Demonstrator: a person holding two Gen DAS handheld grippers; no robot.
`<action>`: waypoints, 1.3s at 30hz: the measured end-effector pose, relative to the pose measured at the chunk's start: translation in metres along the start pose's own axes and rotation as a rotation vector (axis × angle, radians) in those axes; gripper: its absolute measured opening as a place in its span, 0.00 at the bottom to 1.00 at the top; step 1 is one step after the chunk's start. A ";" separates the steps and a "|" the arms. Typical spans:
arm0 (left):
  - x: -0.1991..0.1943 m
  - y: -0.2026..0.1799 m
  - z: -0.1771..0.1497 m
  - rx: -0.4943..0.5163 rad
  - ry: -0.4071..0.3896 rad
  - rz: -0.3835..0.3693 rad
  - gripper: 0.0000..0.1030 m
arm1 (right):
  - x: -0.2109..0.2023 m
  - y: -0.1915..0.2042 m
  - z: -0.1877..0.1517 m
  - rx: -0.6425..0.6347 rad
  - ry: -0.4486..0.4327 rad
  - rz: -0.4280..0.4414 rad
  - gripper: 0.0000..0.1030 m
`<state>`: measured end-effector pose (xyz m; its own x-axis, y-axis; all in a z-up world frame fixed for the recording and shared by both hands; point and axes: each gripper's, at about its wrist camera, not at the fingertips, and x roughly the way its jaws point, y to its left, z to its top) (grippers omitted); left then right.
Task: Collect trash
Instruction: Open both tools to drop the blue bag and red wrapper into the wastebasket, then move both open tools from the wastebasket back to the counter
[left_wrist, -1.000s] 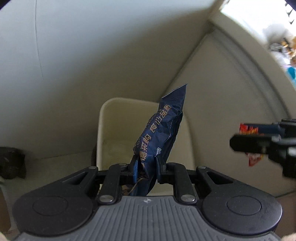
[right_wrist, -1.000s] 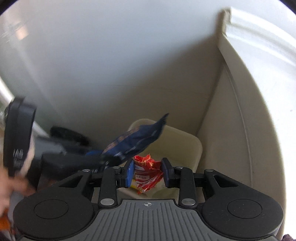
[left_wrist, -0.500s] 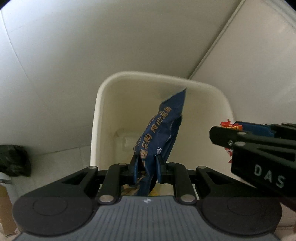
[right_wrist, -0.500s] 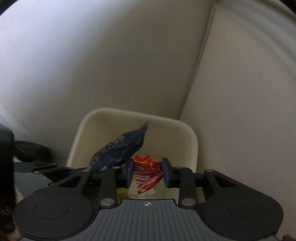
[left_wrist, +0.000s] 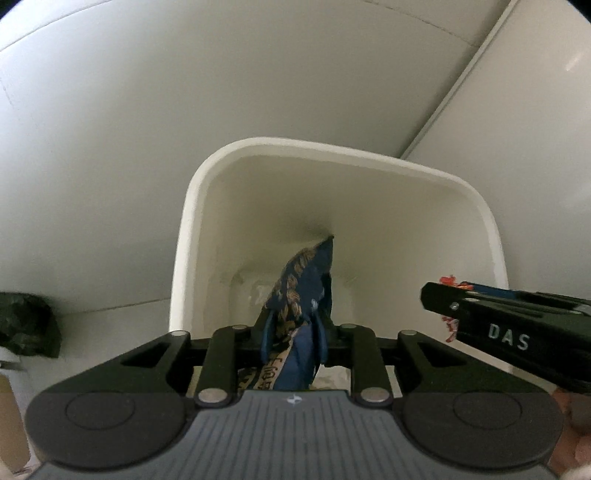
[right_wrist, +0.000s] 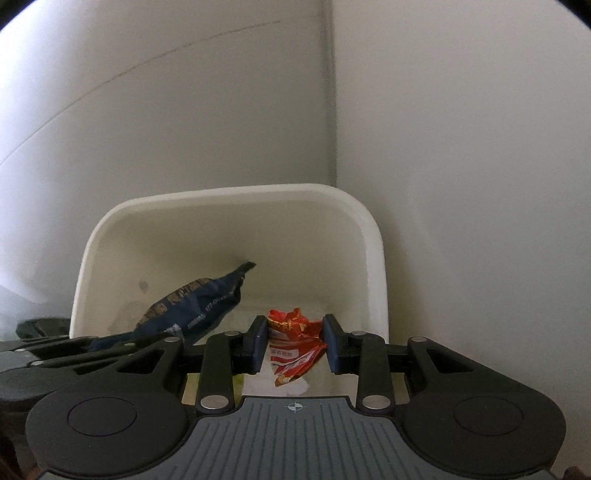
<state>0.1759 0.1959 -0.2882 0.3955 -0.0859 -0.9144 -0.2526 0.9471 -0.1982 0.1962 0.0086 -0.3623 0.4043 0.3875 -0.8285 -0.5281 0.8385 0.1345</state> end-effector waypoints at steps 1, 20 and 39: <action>-0.007 0.001 -0.003 -0.004 -0.007 -0.005 0.23 | 0.000 0.002 -0.001 0.002 -0.001 0.008 0.30; -0.037 0.000 -0.019 0.021 -0.063 -0.061 0.57 | -0.015 0.000 0.007 0.045 -0.016 0.146 0.38; -0.049 -0.022 -0.013 0.044 -0.086 -0.062 0.92 | -0.052 0.018 0.020 0.004 -0.017 0.172 0.76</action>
<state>0.1505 0.1753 -0.2431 0.4840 -0.1200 -0.8668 -0.1865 0.9536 -0.2362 0.1808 0.0117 -0.3059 0.3203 0.5321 -0.7837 -0.5875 0.7606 0.2763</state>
